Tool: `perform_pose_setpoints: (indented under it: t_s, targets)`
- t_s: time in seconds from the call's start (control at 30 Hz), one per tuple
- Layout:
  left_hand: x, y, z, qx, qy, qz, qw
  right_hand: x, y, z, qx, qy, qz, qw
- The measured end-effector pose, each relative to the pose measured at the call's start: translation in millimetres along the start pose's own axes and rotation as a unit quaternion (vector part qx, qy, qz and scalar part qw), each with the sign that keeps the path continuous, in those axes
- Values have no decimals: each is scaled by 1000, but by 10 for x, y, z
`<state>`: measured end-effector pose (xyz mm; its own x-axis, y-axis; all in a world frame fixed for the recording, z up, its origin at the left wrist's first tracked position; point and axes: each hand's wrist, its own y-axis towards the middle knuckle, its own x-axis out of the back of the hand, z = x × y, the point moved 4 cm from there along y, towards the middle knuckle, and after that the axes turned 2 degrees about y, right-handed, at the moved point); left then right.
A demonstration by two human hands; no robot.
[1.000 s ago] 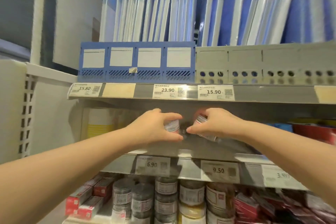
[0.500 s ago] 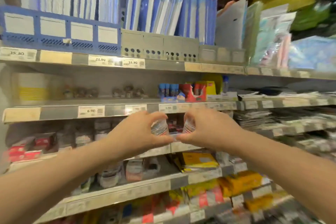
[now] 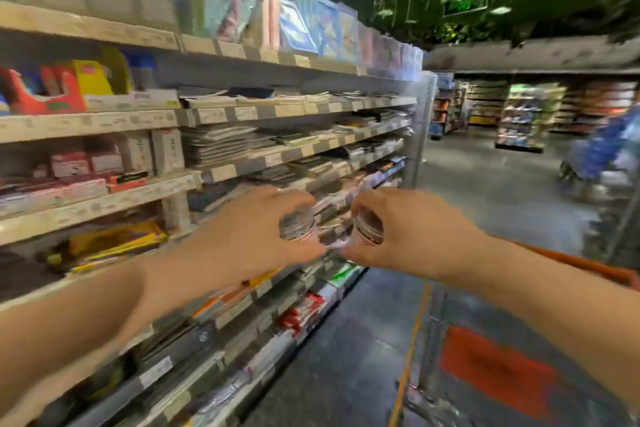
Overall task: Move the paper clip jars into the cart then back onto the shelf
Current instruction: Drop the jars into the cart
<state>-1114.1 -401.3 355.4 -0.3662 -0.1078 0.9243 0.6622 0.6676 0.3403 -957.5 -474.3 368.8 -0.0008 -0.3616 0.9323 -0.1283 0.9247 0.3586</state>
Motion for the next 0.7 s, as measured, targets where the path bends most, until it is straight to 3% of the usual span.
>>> perform_pose_setpoints:
  t_s: [0.37, 0.7]
  targets:
    - [-2059, 1404, -1886, -109, -88, 106, 985, -835, -1262, -2413, -218, 1, 63, 974]
    - [-4159, 1453, -2179, -111, -88, 277, 950, -2620, -2188, -2961, -366, 75, 145, 916]
